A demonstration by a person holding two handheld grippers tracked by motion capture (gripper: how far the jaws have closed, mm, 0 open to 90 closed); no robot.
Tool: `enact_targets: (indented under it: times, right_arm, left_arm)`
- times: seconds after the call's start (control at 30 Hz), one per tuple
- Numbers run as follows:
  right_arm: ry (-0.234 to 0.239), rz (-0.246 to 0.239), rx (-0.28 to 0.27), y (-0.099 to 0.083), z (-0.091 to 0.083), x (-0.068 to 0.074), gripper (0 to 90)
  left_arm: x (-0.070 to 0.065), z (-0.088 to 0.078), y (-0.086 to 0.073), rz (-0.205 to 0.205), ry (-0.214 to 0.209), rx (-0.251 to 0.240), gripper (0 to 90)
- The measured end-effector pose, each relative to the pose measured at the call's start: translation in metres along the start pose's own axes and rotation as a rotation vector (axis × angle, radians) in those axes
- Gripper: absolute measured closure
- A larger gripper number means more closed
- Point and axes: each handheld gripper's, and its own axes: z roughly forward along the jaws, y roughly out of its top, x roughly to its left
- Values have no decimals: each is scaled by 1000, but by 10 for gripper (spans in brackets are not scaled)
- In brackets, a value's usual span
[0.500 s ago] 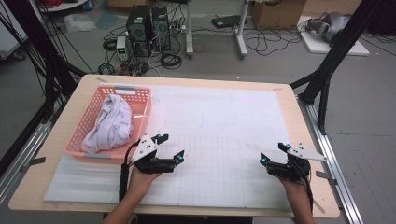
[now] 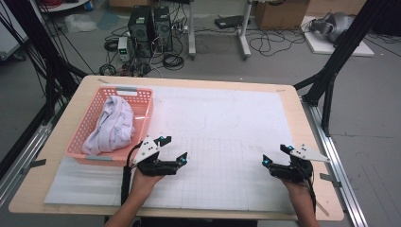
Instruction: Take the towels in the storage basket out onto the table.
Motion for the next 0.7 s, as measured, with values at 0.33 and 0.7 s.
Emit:
enact_targets:
  times: [0.33,0.7]
  right_arm:
    - [-9,1,-2,0,-2,1,155]
    - [6,-10,9,1,4,4,155]
  left_arm:
    - [-3,-2,2,-8,-13,12,164]
    - [-6,-6,7,27,-34,0,162]
